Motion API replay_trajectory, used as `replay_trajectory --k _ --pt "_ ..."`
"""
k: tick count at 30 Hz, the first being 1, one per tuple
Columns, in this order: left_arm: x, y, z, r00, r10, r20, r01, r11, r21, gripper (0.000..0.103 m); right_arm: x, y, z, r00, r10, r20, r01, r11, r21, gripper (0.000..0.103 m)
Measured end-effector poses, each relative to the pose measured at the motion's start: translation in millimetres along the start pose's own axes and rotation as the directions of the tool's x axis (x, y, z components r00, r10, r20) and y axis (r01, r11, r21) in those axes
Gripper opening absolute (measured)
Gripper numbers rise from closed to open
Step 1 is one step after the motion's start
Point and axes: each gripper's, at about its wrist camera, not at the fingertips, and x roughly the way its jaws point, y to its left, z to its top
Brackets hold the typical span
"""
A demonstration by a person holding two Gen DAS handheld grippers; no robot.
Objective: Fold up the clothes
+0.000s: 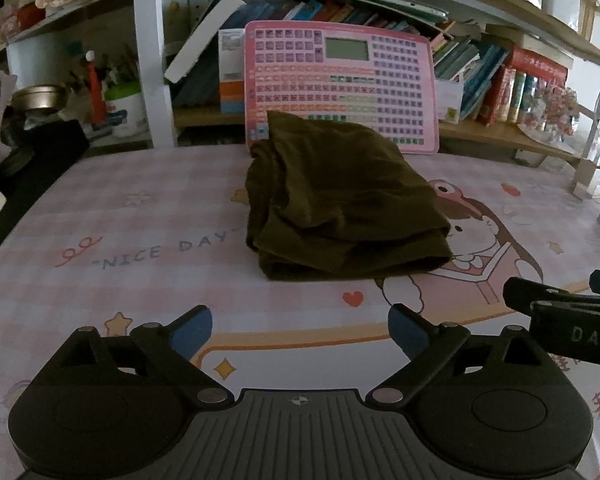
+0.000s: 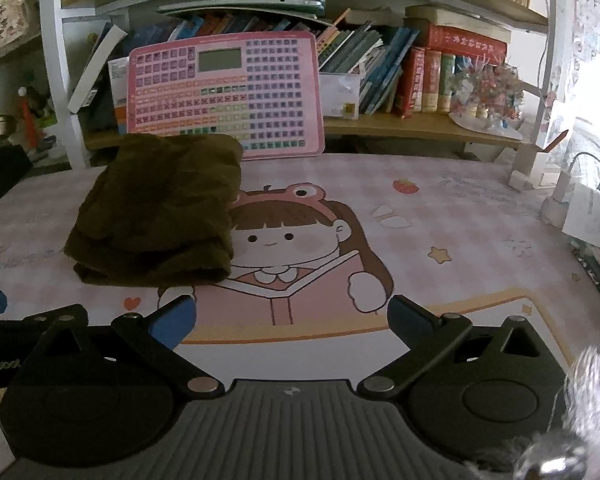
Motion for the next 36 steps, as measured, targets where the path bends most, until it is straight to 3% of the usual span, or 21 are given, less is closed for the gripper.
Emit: replay_trajectory --k 12,36 --pt "-5.8 -3.6 -3.4 0.999 0.016 0.038 -0.018 0.999 0.042 0.097 0.1 3.8 -0.6 1.0 0.017 -0.008 -0.017 1.0 -0.004 0.103" --pt "0.9 -2.1 -4.0 1.0 0.02 0.02 -0.02 0.999 0.036 0.097 9.3 4.9 -0.8 0.999 0.024 -0.033 -0.025 1.0 -0.01 0.103"
